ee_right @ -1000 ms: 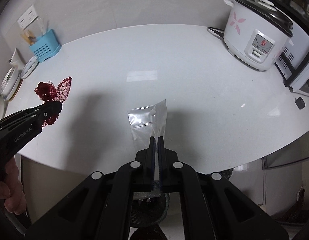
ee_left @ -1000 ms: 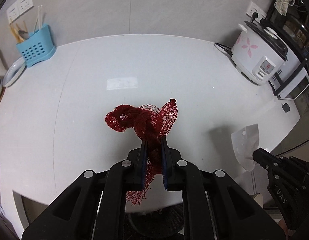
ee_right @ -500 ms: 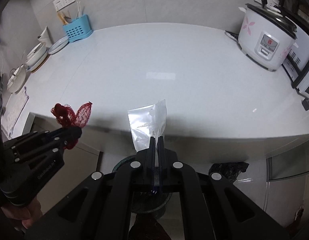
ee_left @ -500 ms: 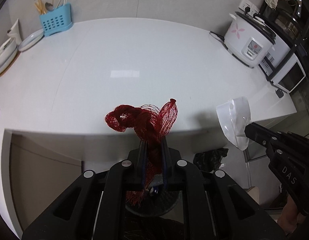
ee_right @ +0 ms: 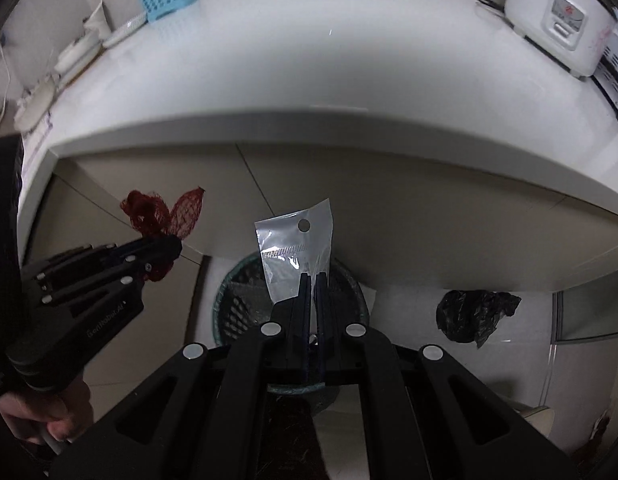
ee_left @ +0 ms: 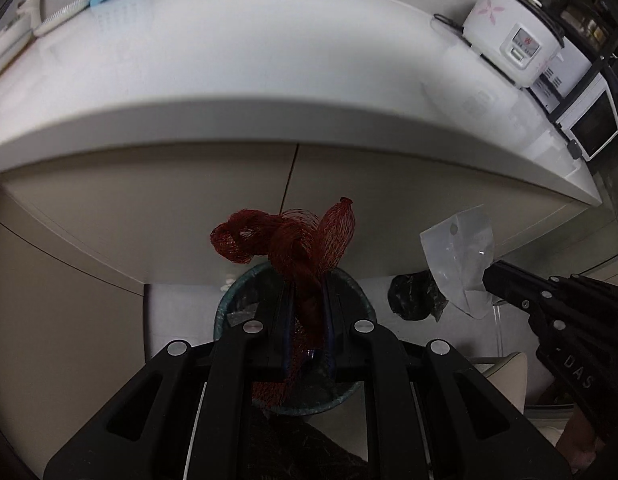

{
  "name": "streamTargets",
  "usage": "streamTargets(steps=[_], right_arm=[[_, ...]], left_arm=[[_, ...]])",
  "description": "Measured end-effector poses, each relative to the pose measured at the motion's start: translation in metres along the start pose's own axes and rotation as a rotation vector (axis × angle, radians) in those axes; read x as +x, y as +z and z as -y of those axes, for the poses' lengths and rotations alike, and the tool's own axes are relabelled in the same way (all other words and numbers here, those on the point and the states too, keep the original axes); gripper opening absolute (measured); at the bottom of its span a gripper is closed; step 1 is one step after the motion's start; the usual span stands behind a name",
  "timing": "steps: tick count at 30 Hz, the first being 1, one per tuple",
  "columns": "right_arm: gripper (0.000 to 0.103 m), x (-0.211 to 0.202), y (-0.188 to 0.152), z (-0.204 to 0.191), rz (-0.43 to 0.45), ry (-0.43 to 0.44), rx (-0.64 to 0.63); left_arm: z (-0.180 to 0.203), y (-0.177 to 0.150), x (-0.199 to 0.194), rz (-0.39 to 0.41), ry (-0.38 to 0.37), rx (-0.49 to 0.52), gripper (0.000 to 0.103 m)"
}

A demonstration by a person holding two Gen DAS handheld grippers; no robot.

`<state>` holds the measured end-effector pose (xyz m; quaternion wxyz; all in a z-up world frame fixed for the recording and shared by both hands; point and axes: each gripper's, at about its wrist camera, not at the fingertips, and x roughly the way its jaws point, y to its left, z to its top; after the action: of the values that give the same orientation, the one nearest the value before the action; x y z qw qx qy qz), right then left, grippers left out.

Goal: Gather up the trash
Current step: 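Open the right tool dropping the clear bag while the left tool drops the red net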

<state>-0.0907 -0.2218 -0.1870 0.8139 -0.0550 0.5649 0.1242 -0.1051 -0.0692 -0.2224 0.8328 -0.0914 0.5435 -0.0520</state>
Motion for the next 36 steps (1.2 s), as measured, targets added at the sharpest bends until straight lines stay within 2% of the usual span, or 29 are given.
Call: streamTargets(steps=[6,11,15,20,22,24,27,29,30,31,36], right_arm=[[0.002,0.081,-0.041,-0.002,-0.081,0.012,-0.008],[0.002,0.148,-0.082,-0.010,-0.164,0.023,-0.017],[0.002,0.181,-0.102,-0.018,-0.202,0.030,-0.020],[0.006,0.203,-0.109,-0.021,-0.233,0.038,-0.011],[0.017,0.210,-0.115,-0.021,-0.244,0.052,-0.002],[0.023,0.215,-0.121,-0.022,-0.246,0.054,0.004],[0.027,0.220,-0.125,-0.025,-0.252,0.047,0.010],[0.039,0.215,-0.126,-0.025,-0.228,0.040,0.019],[0.051,0.212,-0.127,-0.023,-0.214,0.035,0.023],[0.057,0.209,-0.127,-0.021,-0.201,0.028,0.028],[0.071,0.196,-0.125,-0.008,-0.170,0.032,0.060]], left_arm=[[-0.030,-0.039,0.068,-0.084,0.051,-0.011,0.011],[-0.051,-0.080,0.118,-0.178,0.038,-0.017,0.011],[-0.065,-0.108,0.143,-0.235,0.061,-0.004,0.011],[-0.068,-0.121,0.156,-0.282,0.063,-0.007,0.011],[-0.069,-0.128,0.153,-0.284,0.058,-0.004,0.011],[-0.066,-0.130,0.154,-0.294,0.045,-0.004,0.011],[-0.064,-0.129,0.156,-0.298,0.036,-0.023,0.012],[-0.060,-0.128,0.157,-0.296,0.036,-0.023,0.012],[-0.059,-0.129,0.159,-0.298,0.035,-0.024,0.012],[-0.058,-0.129,0.161,-0.299,0.032,-0.026,0.012],[-0.046,-0.130,0.170,-0.298,0.020,-0.011,0.012]])
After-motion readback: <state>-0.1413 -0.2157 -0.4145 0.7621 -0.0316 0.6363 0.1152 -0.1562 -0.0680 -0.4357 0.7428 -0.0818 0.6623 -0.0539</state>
